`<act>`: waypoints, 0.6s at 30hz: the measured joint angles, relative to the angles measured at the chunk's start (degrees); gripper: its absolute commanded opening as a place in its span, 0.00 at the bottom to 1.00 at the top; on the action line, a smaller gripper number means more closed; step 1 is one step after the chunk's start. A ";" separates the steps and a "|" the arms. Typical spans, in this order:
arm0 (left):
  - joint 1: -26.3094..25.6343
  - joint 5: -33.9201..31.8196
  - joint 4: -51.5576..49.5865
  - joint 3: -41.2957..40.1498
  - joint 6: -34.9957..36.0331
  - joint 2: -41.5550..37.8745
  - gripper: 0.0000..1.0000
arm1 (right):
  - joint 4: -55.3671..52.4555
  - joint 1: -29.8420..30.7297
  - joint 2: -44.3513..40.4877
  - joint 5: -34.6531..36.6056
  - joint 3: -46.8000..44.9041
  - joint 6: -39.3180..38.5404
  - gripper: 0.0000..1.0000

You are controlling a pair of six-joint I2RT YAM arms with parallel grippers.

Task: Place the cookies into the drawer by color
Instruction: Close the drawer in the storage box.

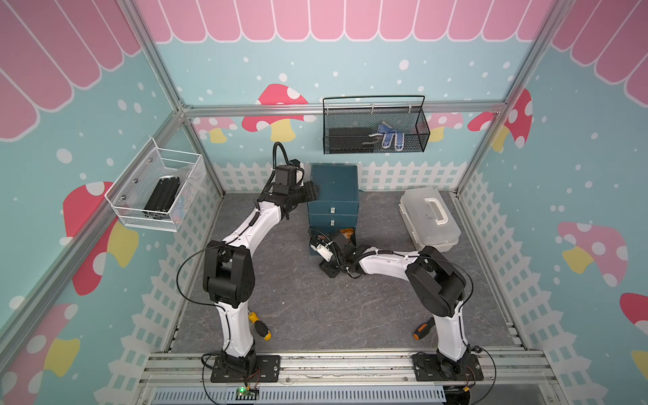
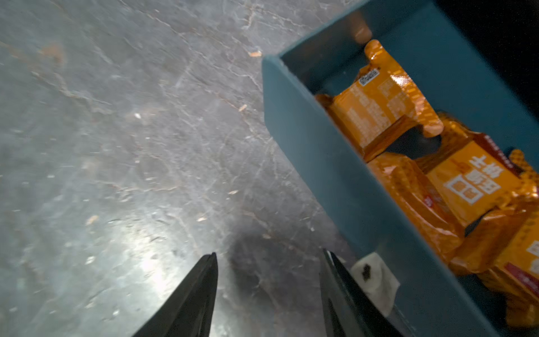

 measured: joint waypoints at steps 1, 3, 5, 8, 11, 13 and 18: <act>0.00 0.02 0.35 -0.28 0.00 -0.11 0.52 | -0.59 0.00 0.52 1.20 0.94 -0.92 0.57; 0.00 0.02 0.85 -0.70 0.07 -0.26 0.52 | -1.53 -0.02 1.20 3.32 2.64 -2.82 0.56; 0.00 0.11 1.38 -1.03 0.22 -0.33 0.52 | -2.40 -0.09 1.92 5.40 4.79 -4.81 0.56; 0.02 0.22 1.97 -1.51 0.42 -0.55 0.51 | -3.43 -0.39 4.17 8.55 9.09 -7.85 0.55; 0.02 0.24 2.32 -1.73 0.63 -0.59 0.51 | -3.96 -0.76 7.19 11.87 12.79 -10.84 0.54; 0.04 0.24 2.32 -1.73 0.90 -0.59 0.51 | -4.22 -1.14 9.22 13.84 14.97 -12.66 0.54; 0.17 0.48 2.34 -1.73 1.31 -0.59 0.51 | -4.22 -1.60 11.56 17.25 17.07 -16.15 0.54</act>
